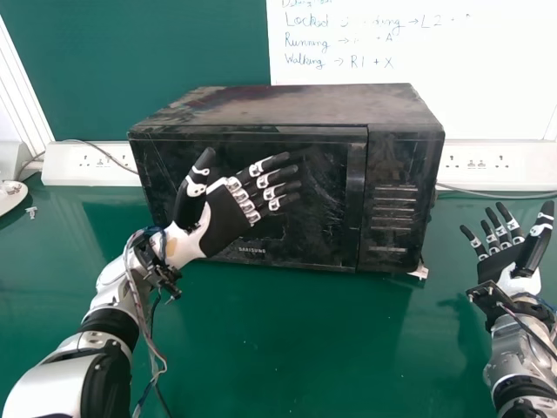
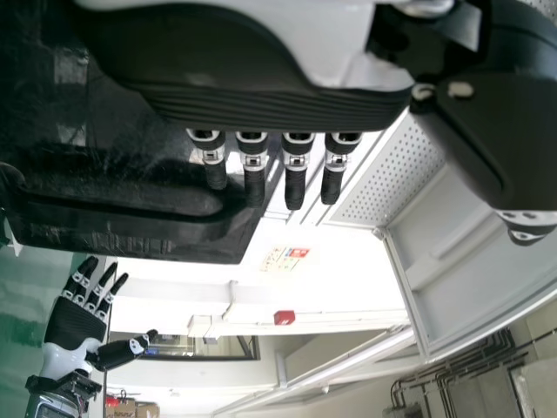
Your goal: Open the door of oven
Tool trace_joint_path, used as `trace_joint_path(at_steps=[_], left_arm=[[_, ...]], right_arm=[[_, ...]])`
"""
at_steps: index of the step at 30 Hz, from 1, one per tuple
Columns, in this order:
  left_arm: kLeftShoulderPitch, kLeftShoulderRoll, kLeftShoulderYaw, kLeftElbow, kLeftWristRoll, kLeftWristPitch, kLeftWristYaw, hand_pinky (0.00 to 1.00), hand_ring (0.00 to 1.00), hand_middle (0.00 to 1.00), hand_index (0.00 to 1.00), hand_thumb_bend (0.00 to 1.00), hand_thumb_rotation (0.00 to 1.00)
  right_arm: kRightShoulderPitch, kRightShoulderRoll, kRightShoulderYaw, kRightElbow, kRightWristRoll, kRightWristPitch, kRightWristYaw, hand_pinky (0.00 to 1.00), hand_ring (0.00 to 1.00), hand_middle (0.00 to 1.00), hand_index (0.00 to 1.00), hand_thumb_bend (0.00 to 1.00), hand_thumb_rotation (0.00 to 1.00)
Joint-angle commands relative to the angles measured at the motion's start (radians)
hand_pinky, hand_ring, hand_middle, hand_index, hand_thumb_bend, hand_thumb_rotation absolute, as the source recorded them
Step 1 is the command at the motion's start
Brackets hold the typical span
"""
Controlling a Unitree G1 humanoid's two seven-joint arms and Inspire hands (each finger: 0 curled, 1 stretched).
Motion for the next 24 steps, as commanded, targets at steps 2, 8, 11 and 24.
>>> trace_joint_path(at_steps=[2,8,11,24], left_arm=[[-0.037,-0.005,-0.018,0.012,0.023,0.008,0.013,0.66,0.83,0.90,0.84,0.94,0.78],[-0.057,-0.013,-0.025,0.017,0.040,0.025,0.040,0.65,0.83,0.90,0.86,0.94,0.76],[-0.063,-0.017,-0.030,0.016,0.047,0.028,0.056,0.63,0.84,0.90,0.86,0.93,0.76],[-0.069,-0.030,-0.072,0.021,0.126,-0.020,0.177,0.61,0.86,0.92,0.90,0.91,0.87]], right_arm=[[0.002,0.006,0.002,-0.006,0.002,-0.006,0.001,0.95,0.99,1.00,0.99,1.00,0.93],[0.001,0.009,0.003,-0.008,0.002,-0.009,0.002,0.94,0.98,1.00,0.98,1.00,0.94],[0.001,0.010,0.004,-0.008,0.001,-0.011,0.001,0.94,0.98,1.00,0.99,1.00,0.94],[-0.001,0.011,0.007,-0.007,0.001,-0.012,-0.002,0.94,0.97,1.00,0.98,1.00,0.94]])
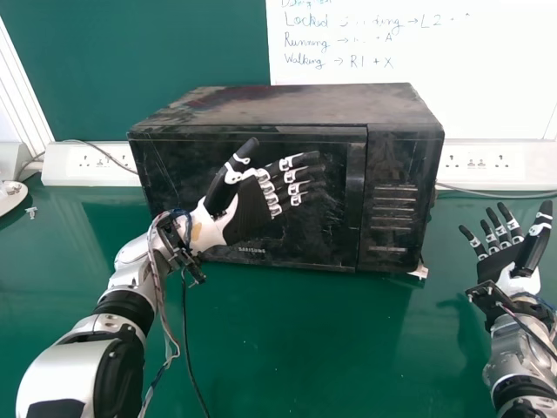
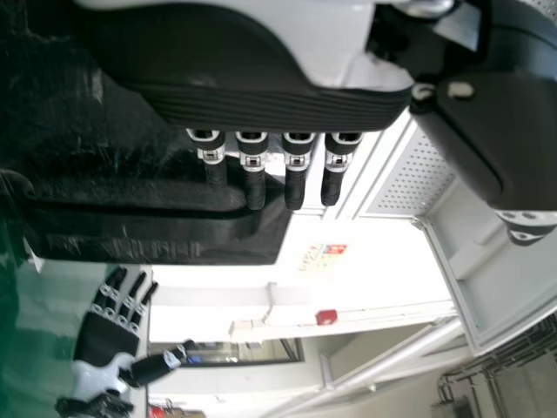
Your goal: Open the door of oven
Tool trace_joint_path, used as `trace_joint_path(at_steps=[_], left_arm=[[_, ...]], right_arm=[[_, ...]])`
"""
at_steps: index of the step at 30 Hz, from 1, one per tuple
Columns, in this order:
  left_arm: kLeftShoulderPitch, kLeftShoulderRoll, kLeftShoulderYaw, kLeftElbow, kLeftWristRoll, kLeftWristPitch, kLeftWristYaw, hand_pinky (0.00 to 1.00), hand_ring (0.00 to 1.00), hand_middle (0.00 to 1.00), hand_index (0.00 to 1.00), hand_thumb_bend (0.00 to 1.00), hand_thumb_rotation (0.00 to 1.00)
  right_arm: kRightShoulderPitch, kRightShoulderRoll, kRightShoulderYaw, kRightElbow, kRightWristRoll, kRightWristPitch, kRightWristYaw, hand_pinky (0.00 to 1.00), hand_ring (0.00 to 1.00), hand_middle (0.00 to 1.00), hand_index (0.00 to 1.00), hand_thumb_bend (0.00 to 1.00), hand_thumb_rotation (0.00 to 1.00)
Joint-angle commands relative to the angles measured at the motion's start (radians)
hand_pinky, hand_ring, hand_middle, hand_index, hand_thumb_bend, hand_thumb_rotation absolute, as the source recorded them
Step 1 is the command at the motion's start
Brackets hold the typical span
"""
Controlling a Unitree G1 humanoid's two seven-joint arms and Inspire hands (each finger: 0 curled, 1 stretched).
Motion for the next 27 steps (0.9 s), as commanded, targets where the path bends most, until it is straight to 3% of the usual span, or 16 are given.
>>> trace_joint_path(at_steps=[1,20,27], left_arm=[[-0.014,-0.002,-0.015,0.013,0.017,-0.004,0.032,0.61,0.86,0.92,0.90,0.91,0.87],[-0.001,-0.019,-0.049,0.027,0.078,-0.007,0.193,0.59,0.84,0.92,0.90,0.88,0.89],[-0.004,-0.035,-0.078,0.027,0.109,-0.013,0.236,0.66,0.83,0.90,0.88,0.89,0.91]], right_arm=[[0.000,0.010,0.002,-0.007,0.001,-0.009,0.000,0.95,0.97,1.00,0.98,1.00,0.94],[-0.002,0.010,0.002,-0.005,0.002,-0.006,-0.001,0.93,0.97,1.00,0.98,1.00,0.94],[-0.002,0.010,0.005,-0.004,-0.002,-0.008,-0.002,0.94,0.98,1.00,0.98,1.00,0.94]])
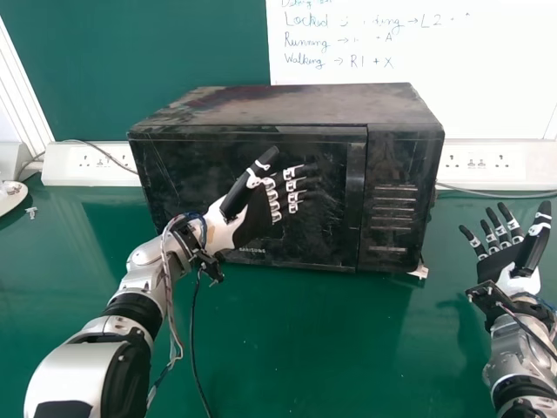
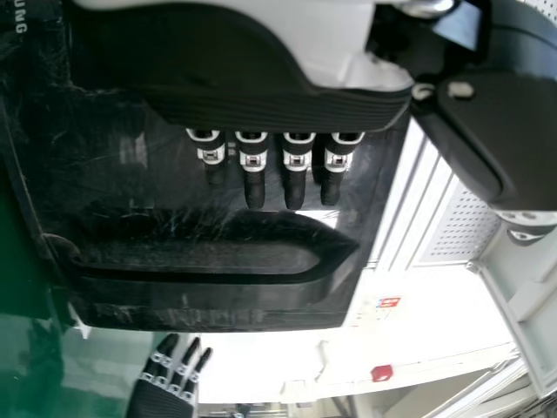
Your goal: Open the door of oven
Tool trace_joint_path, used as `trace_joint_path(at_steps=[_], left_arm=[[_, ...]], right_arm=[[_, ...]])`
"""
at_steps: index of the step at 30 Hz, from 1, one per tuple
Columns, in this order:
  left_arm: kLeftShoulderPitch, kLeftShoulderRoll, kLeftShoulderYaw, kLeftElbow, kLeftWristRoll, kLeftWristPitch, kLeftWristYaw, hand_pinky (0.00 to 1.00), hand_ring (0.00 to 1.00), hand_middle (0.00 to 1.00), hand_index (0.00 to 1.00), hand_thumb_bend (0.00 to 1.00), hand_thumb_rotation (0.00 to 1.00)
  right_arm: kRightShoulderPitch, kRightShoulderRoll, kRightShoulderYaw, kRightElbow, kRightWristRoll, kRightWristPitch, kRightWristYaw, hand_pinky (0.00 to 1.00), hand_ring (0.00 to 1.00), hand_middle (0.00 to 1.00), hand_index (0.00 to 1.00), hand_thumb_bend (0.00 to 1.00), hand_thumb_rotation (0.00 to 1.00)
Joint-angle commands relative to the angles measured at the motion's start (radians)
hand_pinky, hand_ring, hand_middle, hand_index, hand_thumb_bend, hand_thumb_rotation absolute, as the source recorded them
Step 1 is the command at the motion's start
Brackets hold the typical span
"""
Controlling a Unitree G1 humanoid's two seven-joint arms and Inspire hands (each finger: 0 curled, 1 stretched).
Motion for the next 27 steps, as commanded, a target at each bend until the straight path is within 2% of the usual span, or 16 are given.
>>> trace_joint_path(at_steps=[1,7,14,18,27], left_arm=[[-0.005,-0.011,-0.015,0.004,0.011,-0.001,0.020,0.66,0.83,0.90,0.88,0.89,0.91],[-0.015,-0.036,-0.028,0.008,0.024,0.033,0.062,0.64,0.82,0.89,0.87,0.87,0.90],[-0.026,-0.066,-0.036,0.006,0.026,0.057,0.074,0.58,0.82,0.90,0.89,0.84,0.91],[-0.034,-0.082,-0.026,0.010,0.014,0.095,0.072,0.59,0.82,0.90,0.89,0.83,0.89],[-0.057,-0.107,-0.019,0.008,0.007,0.166,0.143,0.60,0.82,0.90,0.90,0.84,0.88]], right_arm=[[-0.002,0.010,0.003,-0.004,-0.001,-0.007,-0.002,0.94,0.97,1.00,0.99,1.00,0.94],[-0.004,0.012,0.003,-0.004,0.000,-0.005,-0.006,0.94,0.97,1.00,0.98,1.00,0.93],[-0.005,0.013,0.002,-0.004,0.002,-0.006,0.001,0.94,0.98,1.00,0.99,1.00,0.94],[-0.005,0.014,-0.002,-0.005,0.007,-0.004,0.006,0.95,0.98,1.00,0.99,1.00,0.94],[-0.004,0.014,0.002,-0.006,0.003,-0.006,0.001,0.93,0.97,1.00,0.98,1.00,0.94]])
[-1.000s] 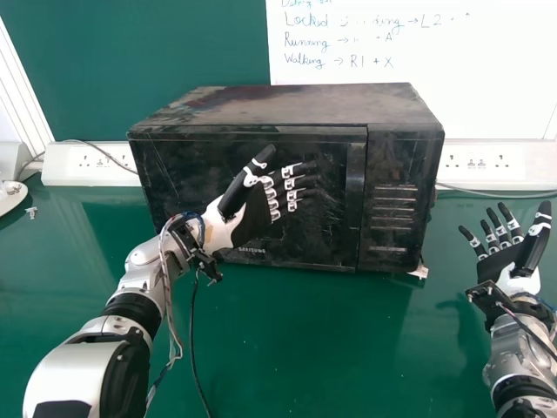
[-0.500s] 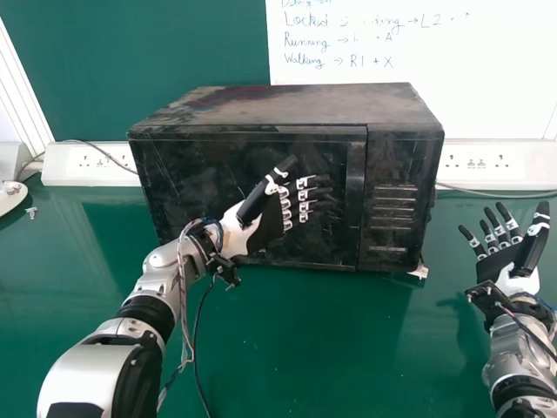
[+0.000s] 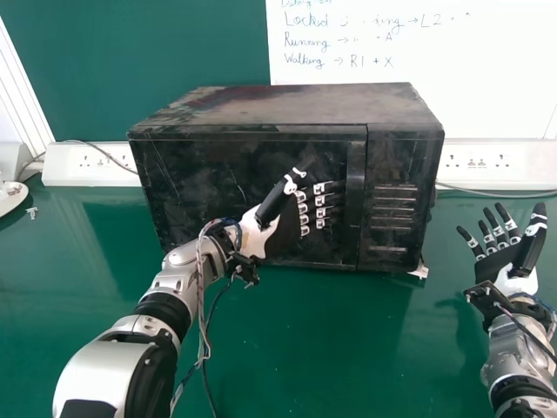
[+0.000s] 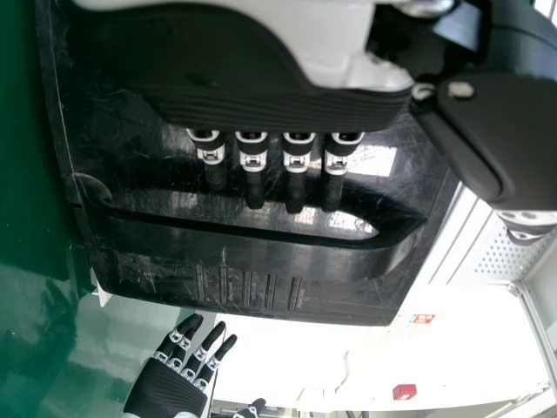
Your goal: Open the door of oven
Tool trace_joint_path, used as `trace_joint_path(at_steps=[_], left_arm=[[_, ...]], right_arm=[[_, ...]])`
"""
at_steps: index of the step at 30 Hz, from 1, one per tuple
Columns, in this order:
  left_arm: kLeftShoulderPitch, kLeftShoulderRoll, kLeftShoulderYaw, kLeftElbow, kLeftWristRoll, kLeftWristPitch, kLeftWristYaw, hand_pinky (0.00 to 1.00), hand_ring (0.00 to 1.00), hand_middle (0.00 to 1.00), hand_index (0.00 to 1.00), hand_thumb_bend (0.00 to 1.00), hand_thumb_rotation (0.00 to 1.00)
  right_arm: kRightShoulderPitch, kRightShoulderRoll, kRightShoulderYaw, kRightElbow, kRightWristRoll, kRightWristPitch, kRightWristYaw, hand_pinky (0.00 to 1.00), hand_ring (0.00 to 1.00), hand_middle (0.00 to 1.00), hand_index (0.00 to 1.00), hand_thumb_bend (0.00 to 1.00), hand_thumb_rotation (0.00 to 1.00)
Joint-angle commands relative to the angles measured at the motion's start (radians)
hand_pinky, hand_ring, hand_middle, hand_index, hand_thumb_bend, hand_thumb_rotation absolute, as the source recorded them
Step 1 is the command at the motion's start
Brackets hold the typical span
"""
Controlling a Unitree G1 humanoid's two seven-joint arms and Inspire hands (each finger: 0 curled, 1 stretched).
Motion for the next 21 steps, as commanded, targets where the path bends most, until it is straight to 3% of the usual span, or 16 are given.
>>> trace_joint_path(at_steps=[1,21], left_arm=[[-0.024,-0.005,0.004,0.004,-0.006,0.014,0.016,0.60,0.81,0.90,0.90,0.84,0.88],[-0.041,-0.043,0.007,0.007,-0.010,0.058,0.060,0.60,0.82,0.90,0.89,0.83,0.85]], right_arm=[[-0.003,0.007,0.003,-0.006,0.000,-0.006,0.002,0.93,0.97,1.00,0.98,1.00,0.94],[-0.003,0.010,0.006,-0.008,0.000,-0.008,-0.002,0.92,0.97,1.00,0.98,1.00,0.95]])
